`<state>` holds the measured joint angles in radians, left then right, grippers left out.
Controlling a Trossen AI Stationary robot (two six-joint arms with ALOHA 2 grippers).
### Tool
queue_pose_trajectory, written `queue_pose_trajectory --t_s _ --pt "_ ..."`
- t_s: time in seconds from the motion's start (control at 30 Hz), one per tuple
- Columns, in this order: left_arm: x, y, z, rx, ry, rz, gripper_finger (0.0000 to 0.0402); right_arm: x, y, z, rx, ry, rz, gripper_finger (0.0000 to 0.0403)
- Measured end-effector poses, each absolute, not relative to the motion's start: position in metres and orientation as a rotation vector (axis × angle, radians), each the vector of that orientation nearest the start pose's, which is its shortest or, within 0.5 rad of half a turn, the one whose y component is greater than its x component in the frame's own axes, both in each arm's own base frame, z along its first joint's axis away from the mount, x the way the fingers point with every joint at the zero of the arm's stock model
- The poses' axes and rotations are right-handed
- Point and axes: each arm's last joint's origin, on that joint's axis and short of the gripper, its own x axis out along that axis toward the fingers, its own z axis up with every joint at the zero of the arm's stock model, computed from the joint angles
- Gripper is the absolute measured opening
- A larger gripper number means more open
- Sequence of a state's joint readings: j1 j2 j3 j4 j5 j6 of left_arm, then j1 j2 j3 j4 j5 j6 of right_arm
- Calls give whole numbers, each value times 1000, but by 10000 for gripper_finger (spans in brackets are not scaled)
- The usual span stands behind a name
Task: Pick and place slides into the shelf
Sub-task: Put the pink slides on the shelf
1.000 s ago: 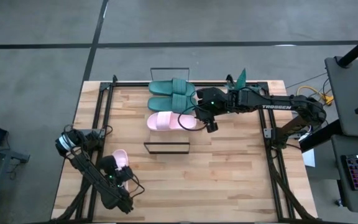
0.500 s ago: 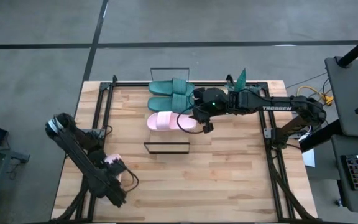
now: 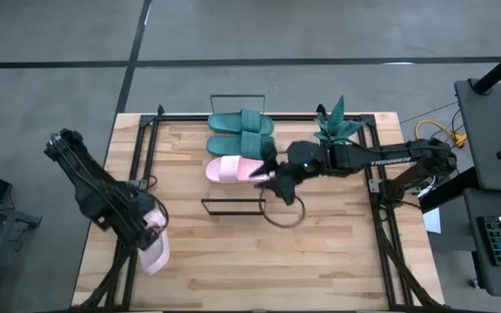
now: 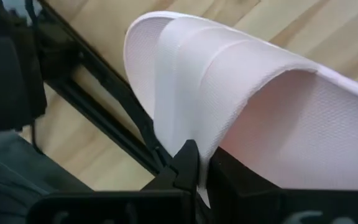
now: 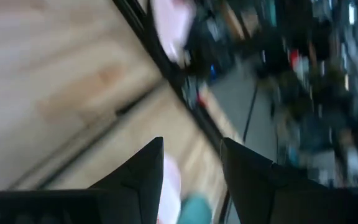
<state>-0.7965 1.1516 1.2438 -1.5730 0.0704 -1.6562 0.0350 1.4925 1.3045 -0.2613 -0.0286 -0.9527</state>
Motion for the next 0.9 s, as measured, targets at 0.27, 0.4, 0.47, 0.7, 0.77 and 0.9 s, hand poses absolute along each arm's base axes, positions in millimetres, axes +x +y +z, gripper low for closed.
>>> queue_pose_trajectory --t_s 0.27,0.4,0.47,0.7,0.77,0.9 --pt "106 -94 346 -1029 1509 636 0 337 51 346 -1028 174 458 151" --pt "114 -91 345 -1100 1539 687 0 335 66 348 -1056 144 494 166" --pt "122 -91 341 -1115 1562 722 0 334 72 353 -1049 124 502 183" --pt "161 -88 325 -950 1279 945 0 332 85 359 -1014 100 522 237" --pt "173 -85 324 -915 1233 983 0 335 87 356 -1016 104 529 245" --pt "196 -79 328 -879 1242 971 0 343 95 341 -1021 174 523 250"
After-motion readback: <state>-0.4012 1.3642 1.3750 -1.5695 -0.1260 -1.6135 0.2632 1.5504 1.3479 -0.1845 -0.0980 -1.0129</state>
